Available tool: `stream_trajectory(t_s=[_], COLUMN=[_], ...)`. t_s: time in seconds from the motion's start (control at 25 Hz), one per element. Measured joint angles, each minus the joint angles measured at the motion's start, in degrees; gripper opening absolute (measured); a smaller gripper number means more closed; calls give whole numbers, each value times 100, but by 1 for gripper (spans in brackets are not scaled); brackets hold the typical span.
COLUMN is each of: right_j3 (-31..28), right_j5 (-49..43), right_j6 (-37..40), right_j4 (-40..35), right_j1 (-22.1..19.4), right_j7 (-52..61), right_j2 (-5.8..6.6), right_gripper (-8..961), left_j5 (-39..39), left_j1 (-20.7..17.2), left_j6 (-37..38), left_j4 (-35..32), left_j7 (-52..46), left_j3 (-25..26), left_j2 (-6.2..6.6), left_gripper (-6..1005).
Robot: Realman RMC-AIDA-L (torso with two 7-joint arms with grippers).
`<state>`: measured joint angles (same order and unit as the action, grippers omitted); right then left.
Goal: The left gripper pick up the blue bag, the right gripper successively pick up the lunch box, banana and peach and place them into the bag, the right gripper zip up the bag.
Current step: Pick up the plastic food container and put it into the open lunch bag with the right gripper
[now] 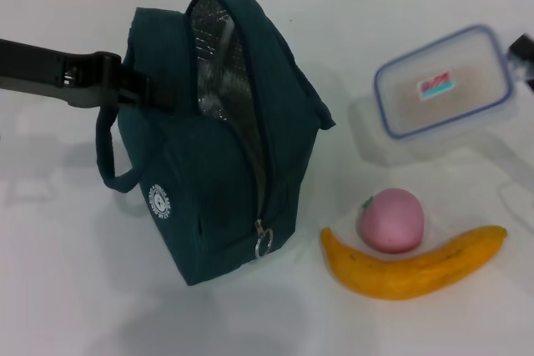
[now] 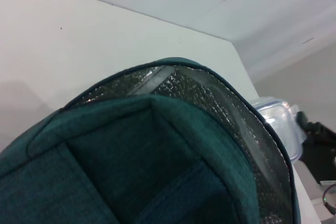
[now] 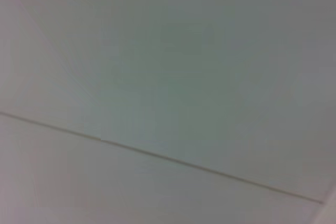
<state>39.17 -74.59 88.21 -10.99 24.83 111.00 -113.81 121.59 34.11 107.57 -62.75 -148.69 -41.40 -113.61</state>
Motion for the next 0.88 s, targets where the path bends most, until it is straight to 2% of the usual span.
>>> stream_trajectory(t_s=[0.24, 0.36, 0.6, 0.88], right_j3=[-10, -10, -17, 85], right_j5=[585, 857, 1098, 1095], right_j6=[706, 1129, 1788, 1890], right_j4=[21, -1, 30, 148], right_j1=[-89, 0, 604, 1404], right_j7=[203, 295, 418, 458], right_j2=[29, -14, -153, -224], right_gripper=[95, 95, 95, 94], left_j5=[-5, -5, -5, -228], left_j1=[-7, 9, 40, 56], left_j6=[61, 72, 162, 169], left_j4=[0, 0, 0, 0], left_j7=[-2, -2, 11, 35], left_j3=[0, 1, -153, -572], left_j2=[-12, -18, -101, -208], left_gripper=[37, 37, 37, 37])
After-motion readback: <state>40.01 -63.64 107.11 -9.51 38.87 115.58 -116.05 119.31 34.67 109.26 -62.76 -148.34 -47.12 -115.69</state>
